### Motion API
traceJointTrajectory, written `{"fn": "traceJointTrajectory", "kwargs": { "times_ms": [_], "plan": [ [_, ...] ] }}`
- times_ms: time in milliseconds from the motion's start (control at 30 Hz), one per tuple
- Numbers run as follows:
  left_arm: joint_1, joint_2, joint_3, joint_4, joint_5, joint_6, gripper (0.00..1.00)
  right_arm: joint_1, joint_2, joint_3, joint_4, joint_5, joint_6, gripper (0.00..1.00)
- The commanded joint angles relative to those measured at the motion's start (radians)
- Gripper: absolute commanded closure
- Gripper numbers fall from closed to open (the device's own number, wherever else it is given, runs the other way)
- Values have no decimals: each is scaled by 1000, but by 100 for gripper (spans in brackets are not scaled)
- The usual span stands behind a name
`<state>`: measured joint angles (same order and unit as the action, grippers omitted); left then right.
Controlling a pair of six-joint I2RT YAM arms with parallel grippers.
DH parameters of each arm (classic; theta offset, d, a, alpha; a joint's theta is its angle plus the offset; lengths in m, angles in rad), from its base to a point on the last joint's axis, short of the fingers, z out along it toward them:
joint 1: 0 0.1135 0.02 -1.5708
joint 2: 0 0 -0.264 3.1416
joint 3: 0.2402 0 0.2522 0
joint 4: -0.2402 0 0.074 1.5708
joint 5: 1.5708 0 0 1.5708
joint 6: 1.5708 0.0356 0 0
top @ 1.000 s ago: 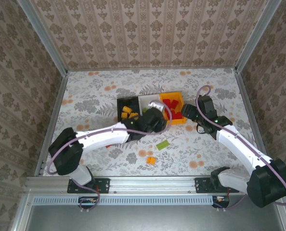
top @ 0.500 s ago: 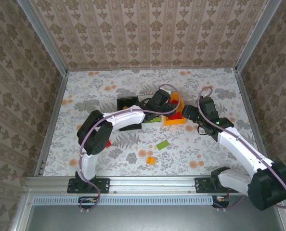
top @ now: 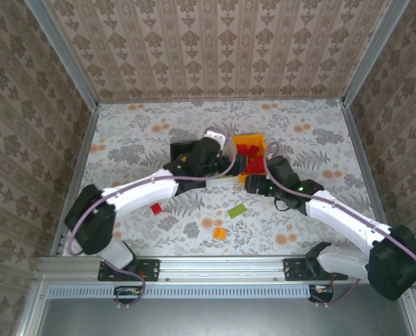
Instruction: Sort the legos into containers by color
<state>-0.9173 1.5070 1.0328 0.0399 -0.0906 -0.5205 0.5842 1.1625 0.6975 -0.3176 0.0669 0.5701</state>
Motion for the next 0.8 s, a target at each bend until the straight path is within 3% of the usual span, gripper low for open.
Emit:
{"fn": "traceJointTrajectory", "kwargs": {
  "times_ms": [0, 67, 133, 200, 533, 767],
  "plan": [
    [-33, -120, -114, -33, -52, -54, 0, 103, 76, 0, -14, -17, -48, 18],
    [-52, -207, -185, -72, -86, -76, 0, 172, 145, 20, -18, 3, -63, 15],
    [-66, -287, -242, -124, -125, -105, 0, 224, 205, 45, -27, 23, -74, 4],
    [-75, -360, -305, -160, -150, -133, 0, 264, 271, 68, -40, 62, -78, 1],
    [-76, -618, -463, -316, -251, -241, 0, 306, 429, 140, -129, 152, -103, 5],
    [-65, -675, -486, -362, -276, -256, 0, 307, 502, 152, -128, 151, -111, 17]
  ]
}}
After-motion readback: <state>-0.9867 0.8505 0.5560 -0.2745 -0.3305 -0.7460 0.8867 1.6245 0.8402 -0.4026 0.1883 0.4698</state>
